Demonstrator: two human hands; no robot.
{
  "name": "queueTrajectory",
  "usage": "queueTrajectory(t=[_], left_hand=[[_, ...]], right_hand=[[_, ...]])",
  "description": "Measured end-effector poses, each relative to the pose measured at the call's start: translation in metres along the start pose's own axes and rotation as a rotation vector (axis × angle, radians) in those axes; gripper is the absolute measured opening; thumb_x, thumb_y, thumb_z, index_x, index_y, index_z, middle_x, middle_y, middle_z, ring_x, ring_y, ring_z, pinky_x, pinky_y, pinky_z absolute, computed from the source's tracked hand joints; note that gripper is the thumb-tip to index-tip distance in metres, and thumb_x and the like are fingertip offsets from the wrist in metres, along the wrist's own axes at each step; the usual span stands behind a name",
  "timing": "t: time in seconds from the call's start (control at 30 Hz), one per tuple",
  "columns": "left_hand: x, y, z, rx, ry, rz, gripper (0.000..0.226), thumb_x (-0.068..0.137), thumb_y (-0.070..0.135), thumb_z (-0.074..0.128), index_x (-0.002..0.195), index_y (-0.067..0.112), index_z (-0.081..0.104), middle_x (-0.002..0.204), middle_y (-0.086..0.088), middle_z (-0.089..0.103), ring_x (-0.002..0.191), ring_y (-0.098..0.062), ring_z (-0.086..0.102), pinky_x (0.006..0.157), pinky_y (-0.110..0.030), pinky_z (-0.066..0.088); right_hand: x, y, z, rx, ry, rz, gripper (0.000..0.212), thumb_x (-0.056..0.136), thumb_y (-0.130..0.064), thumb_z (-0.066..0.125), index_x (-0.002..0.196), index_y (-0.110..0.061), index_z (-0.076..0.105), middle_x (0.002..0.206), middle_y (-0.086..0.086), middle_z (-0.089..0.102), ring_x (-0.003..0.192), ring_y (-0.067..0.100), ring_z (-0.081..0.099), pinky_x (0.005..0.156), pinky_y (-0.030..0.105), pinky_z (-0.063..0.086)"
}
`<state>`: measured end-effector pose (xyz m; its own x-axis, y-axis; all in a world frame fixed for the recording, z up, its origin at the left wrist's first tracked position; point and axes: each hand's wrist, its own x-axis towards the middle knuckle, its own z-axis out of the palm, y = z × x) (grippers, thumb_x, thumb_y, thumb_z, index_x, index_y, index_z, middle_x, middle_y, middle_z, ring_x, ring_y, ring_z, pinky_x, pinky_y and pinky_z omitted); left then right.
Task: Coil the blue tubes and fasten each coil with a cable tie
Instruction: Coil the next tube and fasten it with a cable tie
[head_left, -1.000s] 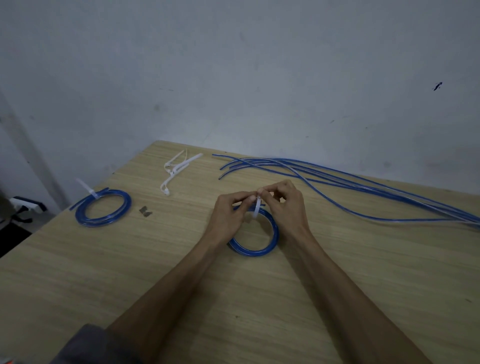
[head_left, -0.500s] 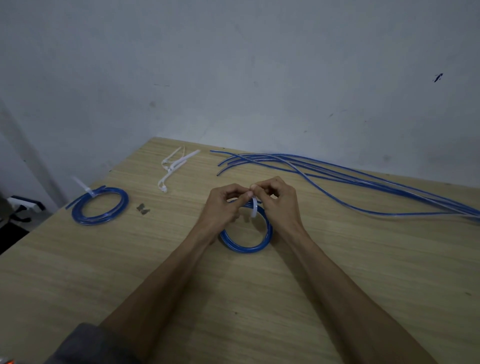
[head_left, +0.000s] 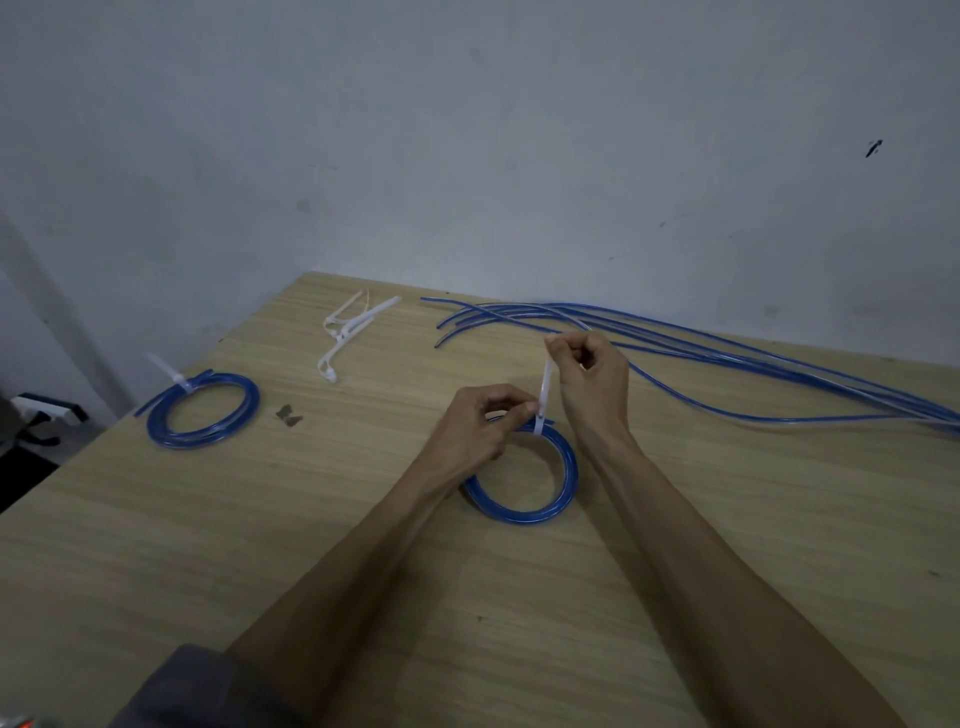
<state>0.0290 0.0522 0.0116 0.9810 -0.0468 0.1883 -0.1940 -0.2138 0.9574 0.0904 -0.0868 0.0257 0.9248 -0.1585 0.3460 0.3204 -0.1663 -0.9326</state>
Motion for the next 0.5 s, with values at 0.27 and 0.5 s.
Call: queueTrajectory(t=[0.27, 0.5], left_hand=[[-0.002, -0.001, 0.006, 0.15, 0.01, 0.054, 0.02, 0.104, 0.02, 0.051, 0.094, 0.018, 0.069, 0.089, 0.012, 0.068, 0.058, 0.013, 0.054, 0.061, -0.014, 0.039], [0.0, -0.005, -0.003, 0.075, 0.074, -0.018, 0.022, 0.106, 0.023, 0.046, 0.093, 0.022, 0.063, 0.073, 0.021, 0.063, 0.06, 0.008, 0.055, 0.067, -0.022, 0.04]], right_hand=[[-0.006, -0.005, 0.0, -0.007, -0.067, -0.043, 0.02, 0.1, -0.027, 0.06, 0.088, -0.013, 0.066, 0.083, 0.004, 0.065, 0.081, 0.014, 0.06, 0.076, 0.036, 0.053], [-0.021, -0.006, 0.005, -0.185, -0.285, -0.191, 0.026, 0.098, -0.029, 0.063, 0.079, -0.014, 0.072, 0.068, -0.003, 0.067, 0.067, 0.007, 0.063, 0.068, 0.028, 0.052]])
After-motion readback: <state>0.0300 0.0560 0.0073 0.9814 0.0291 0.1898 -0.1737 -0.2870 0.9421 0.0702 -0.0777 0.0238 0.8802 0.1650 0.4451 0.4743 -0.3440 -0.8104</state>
